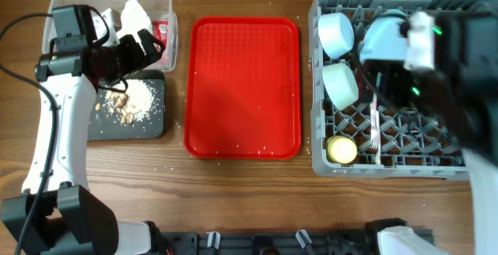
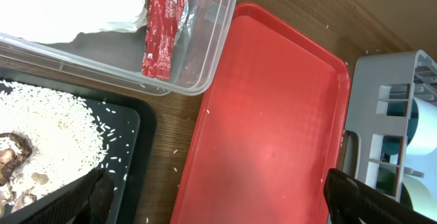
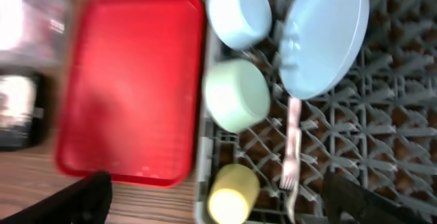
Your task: Sort waste into correct bins and load items into the dishwasher rack
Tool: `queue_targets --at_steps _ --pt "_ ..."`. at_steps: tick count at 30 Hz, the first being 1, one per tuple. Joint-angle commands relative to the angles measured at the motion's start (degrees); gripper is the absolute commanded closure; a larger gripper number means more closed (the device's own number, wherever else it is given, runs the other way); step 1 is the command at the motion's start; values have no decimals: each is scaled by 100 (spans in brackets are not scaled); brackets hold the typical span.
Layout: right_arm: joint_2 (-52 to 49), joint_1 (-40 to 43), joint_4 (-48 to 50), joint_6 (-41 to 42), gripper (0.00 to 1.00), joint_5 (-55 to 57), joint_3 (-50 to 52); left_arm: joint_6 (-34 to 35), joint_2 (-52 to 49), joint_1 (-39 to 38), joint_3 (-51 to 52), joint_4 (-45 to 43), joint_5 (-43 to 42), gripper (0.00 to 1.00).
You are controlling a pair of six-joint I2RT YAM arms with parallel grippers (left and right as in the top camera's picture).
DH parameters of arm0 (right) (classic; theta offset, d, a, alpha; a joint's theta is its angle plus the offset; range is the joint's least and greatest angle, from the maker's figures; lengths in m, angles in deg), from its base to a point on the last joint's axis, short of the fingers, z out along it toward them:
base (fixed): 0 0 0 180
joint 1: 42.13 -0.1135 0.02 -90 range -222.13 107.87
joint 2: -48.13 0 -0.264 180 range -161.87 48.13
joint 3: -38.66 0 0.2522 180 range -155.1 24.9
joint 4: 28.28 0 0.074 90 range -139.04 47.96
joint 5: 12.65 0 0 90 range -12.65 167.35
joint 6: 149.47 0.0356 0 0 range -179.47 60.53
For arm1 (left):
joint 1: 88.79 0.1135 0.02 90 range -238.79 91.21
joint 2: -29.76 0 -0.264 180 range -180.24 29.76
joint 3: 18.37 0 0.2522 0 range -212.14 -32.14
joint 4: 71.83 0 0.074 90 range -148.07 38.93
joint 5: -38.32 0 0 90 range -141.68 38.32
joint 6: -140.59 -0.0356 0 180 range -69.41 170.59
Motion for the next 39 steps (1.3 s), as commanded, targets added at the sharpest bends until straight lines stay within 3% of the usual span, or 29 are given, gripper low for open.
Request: queue_targets --at_steps 1,9,12,15,19,24,28,34,39 --pt "391 7 -55 28 0 -245 -39 -98 22 15 -52 -15 35 0" --pt "846 7 -957 28 1 505 -39 -98 22 15 -50 -15 35 0" --pt "846 9 -656 -42 0 632 133 -98 22 15 -52 -15 35 0" --pt "1152 9 549 -579 0 616 728 -98 22 15 -52 -15 35 0" --pt "1998 9 2415 -597 0 621 2277 -98 22 15 -52 -15 37 0" --pt "3711 188 5368 -896 0 330 5322 -98 22 15 -50 -15 35 0" --pt "5034 424 6913 -857 0 33 7423 -98 22 15 -50 -15 35 0" --pt "6631 560 7707 -852 0 35 9294 -98 22 15 -52 -15 35 0" --pt "7191 566 7866 -944 0 42 9849 -98 22 15 -50 -15 35 0"
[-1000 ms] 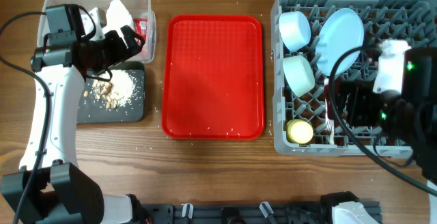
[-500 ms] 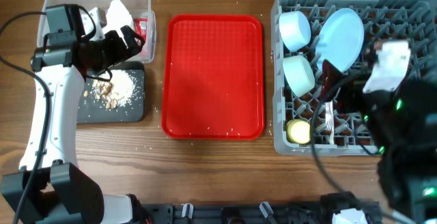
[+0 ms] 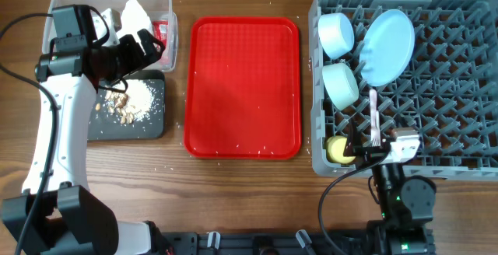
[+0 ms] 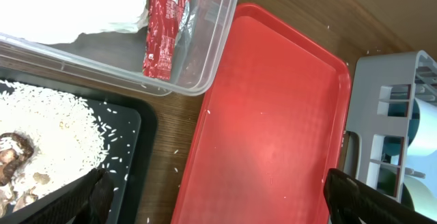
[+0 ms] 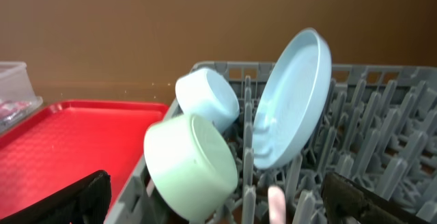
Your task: Sort waste into correct bins and load items into the dishwasher rack
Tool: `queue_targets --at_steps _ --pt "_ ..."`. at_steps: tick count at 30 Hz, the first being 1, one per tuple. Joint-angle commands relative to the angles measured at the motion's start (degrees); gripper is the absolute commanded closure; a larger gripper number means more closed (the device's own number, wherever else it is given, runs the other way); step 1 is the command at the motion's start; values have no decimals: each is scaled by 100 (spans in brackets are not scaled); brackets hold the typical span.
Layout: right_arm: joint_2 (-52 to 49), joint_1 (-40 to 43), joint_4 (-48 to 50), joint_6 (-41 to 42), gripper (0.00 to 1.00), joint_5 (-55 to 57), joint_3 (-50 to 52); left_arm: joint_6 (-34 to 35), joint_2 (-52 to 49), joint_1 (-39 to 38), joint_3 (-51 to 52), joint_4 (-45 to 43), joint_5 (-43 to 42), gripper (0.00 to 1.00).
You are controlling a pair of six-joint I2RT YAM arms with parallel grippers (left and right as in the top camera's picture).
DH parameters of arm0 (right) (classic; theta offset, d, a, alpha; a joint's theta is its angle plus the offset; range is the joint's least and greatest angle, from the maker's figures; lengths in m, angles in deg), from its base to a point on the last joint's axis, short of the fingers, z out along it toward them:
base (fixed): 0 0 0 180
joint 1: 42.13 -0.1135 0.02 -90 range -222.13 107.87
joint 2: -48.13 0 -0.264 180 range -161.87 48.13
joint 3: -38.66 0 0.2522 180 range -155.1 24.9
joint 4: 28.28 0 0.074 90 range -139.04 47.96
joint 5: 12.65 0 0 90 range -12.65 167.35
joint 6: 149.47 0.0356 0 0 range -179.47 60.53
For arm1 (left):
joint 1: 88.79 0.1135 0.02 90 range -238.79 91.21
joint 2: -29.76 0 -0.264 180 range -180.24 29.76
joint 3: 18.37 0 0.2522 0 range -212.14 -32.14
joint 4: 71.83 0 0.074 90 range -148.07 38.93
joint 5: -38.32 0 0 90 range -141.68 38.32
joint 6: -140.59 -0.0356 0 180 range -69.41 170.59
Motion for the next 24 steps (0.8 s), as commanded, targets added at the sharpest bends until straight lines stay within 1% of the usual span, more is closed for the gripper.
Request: queue_targets --at_steps 1,4,8,24 --pt "282 35 216 -256 0 -111 177 -96 22 15 -50 -15 13 0" --pt "282 39 223 -380 0 -107 179 -98 22 15 -52 -15 13 0" --pt "282 39 396 -374 0 -114 269 -96 22 15 -52 -15 13 0" --pt "278 37 393 -372 0 -111 264 -96 22 15 -50 -15 13 0"
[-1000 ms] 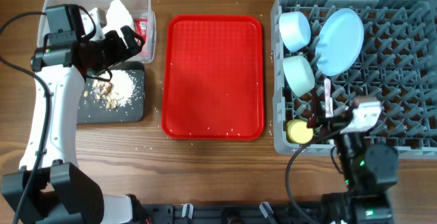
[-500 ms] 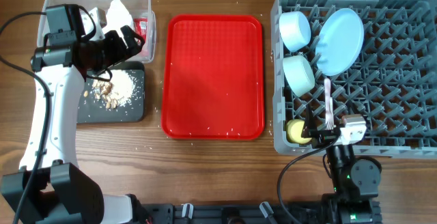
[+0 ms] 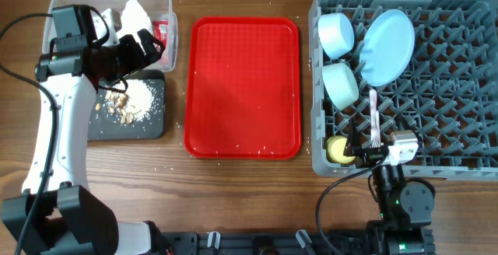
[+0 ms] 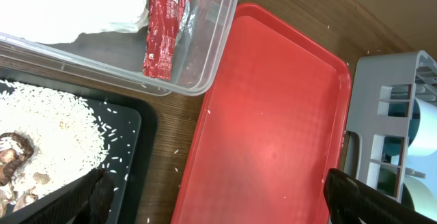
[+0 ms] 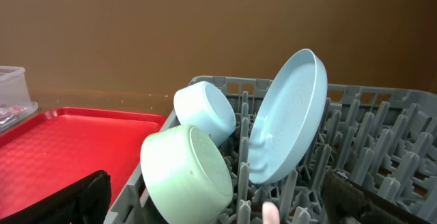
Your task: Sort waste into correct bins and load items into the dishwasher rack
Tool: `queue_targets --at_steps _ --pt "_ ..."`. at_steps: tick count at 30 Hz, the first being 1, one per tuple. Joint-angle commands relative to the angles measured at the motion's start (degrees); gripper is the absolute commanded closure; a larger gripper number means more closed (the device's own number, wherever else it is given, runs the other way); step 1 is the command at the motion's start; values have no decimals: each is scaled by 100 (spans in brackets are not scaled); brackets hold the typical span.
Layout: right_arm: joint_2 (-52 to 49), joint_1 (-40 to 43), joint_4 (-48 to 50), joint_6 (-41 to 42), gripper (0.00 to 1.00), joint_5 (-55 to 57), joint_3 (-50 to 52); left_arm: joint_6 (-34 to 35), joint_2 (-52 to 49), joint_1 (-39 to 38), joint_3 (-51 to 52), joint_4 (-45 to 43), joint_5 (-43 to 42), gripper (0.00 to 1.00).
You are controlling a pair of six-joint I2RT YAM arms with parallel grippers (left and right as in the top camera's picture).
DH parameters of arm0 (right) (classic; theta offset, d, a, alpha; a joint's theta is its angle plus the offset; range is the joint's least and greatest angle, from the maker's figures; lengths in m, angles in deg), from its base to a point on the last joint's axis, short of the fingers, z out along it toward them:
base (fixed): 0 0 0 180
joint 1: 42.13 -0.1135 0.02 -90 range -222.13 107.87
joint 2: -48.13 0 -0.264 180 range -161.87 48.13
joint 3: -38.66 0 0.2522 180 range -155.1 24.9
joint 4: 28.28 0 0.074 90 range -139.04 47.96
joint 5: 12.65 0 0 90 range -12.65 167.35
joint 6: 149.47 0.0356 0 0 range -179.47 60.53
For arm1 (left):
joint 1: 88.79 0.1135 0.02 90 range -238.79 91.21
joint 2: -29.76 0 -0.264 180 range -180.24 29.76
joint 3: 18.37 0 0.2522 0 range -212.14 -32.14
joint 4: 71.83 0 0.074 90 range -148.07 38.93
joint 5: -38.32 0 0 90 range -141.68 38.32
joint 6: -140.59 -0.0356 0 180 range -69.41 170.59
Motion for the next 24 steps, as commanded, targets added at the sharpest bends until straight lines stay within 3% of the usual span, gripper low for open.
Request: queue_targets --at_steps 1,15,19,24 --pt "90 33 33 -109 0 -109 79 -98 22 15 -52 -15 13 0" --pt "90 33 31 -111 0 -109 79 -142 551 -57 39 -131 120 0" --pt "90 33 31 -111 0 -109 79 -170 1209 -326 745 -1189 212 0" --pt "90 33 33 -109 0 -109 79 -166 2396 -568 2588 -3117 225 0"
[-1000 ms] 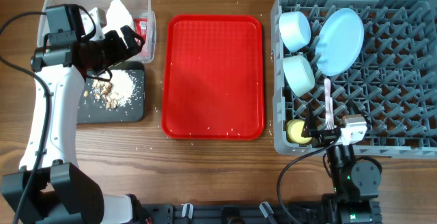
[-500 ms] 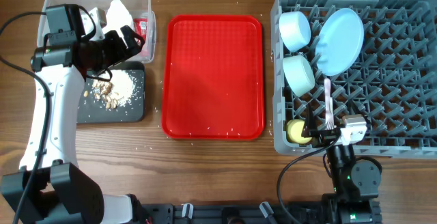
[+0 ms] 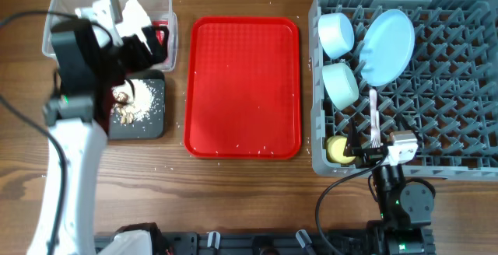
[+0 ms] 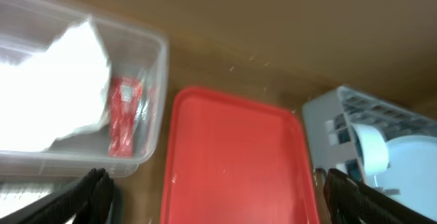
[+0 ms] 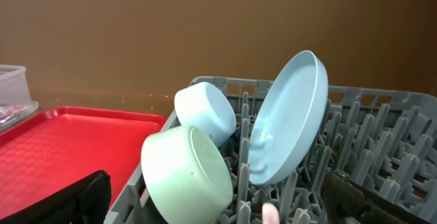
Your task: Sort waste into correct bins and load items into the dishwasher rack
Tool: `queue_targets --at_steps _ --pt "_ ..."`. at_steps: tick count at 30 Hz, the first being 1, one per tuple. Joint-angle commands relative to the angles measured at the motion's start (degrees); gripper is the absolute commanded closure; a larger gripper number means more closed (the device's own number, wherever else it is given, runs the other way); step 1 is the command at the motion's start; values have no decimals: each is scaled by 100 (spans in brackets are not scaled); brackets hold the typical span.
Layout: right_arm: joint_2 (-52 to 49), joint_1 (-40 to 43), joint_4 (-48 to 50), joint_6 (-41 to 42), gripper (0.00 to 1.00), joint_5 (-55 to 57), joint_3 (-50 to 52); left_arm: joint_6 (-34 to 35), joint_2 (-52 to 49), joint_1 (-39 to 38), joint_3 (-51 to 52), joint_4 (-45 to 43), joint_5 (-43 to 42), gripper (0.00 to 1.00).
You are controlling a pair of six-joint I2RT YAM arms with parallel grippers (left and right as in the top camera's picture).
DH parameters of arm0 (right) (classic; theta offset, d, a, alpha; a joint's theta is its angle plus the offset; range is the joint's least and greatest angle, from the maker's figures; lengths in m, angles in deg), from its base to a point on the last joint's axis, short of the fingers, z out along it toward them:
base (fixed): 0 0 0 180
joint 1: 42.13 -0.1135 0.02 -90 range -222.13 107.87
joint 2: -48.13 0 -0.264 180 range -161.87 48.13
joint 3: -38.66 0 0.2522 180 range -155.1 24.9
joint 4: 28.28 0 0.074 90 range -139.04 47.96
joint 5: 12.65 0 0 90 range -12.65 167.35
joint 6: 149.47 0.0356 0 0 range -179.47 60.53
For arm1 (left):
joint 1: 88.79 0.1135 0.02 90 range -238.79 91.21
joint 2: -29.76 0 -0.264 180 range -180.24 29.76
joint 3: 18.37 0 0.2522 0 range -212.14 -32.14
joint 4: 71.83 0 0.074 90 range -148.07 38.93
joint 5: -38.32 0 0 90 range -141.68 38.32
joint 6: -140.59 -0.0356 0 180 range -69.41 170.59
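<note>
A red tray lies mid-table, bare apart from a few rice grains. Left of it, a clear bin holds white paper and a red wrapper. A black tray carries rice and food scraps. The grey rack holds a blue bowl, green bowl, blue plate, pink fork and yellow cup. My left gripper is open and empty by the bin, blurred. My right gripper is open at the rack's near edge.
Rice grains are scattered on the wooden table around the red tray. In the right wrist view the green bowl and blue plate stand close ahead among the rack's upright pegs. A brown wall lies behind the table.
My left arm has moved: its wrist view drew back from the bin corner and black tray and now takes in the whole bin, the red tray and the rack's end. The right arm stayed still.
First my right arm was blurred above the rack, open, while the left hung open over the bin and black tray. Then the right arm sat low at the rack's near edge and stayed there. The left held still until now, when it shifted.
</note>
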Motion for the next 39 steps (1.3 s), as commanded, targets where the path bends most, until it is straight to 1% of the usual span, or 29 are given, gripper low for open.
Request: queue_targets --at_steps 1,6,8,11,13,16,19,23,29,39 --pt "79 33 26 -68 0 -85 79 -114 894 -122 1412 -901 55 0" --pt "79 33 26 -70 0 -85 79 -116 2581 -116 3434 -2129 96 0" --pt "79 33 26 -68 0 -85 79 -116 3259 -116 4046 -2424 188 0" --pt "79 33 26 -68 0 -85 79 -118 4454 -116 4896 -2520 365 0" --pt "79 33 26 -68 0 -85 79 -160 5147 -116 5287 -2520 459 0" --pt "79 33 26 -68 1 -85 79 -492 6063 -116 5709 -2516 487 0" --pt "79 33 26 -70 0 -85 79 -739 6485 -116 5904 -2461 496 0" --pt "79 33 26 -70 0 -85 79 -734 6760 -116 6142 -2433 640 0" --pt "79 33 28 -70 0 -85 79 -713 7217 -116 6157 -1617 787 0" --pt "79 33 26 -70 0 -85 79 -713 7324 -116 6155 -1639 765 0"
